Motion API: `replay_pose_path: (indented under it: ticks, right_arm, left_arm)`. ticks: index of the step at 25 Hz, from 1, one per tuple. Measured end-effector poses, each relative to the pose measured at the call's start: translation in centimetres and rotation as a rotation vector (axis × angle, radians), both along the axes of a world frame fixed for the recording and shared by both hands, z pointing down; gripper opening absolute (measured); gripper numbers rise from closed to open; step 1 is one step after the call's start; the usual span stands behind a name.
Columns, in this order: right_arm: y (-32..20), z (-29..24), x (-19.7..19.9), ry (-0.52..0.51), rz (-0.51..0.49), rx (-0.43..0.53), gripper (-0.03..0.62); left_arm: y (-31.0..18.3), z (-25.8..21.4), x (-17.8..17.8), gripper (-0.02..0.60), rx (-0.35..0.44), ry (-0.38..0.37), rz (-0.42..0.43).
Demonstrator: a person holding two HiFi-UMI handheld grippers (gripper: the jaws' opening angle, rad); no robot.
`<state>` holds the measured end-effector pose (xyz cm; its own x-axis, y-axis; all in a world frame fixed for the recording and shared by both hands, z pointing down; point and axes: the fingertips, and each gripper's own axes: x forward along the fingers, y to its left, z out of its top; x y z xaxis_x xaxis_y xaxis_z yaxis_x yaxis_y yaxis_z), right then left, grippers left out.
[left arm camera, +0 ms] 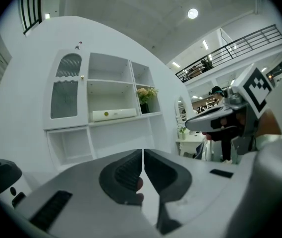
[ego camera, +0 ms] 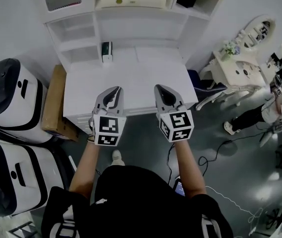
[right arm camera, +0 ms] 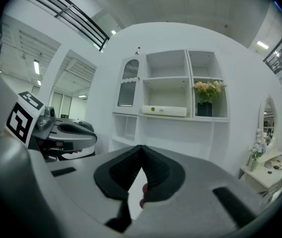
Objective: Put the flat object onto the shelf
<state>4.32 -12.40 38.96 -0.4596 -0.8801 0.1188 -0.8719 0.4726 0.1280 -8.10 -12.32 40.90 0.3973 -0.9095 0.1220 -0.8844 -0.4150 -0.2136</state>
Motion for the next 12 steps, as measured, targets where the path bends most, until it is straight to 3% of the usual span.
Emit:
replay_pose_path:
  ticks: [12]
  right_arm:
    - [5.4,0.0,1.5,-0.051,-0.029,0.011,0.0]
  left_arm:
    - [6.4,-1.1,0.9,0.015,0.038,-0.008,-0.048]
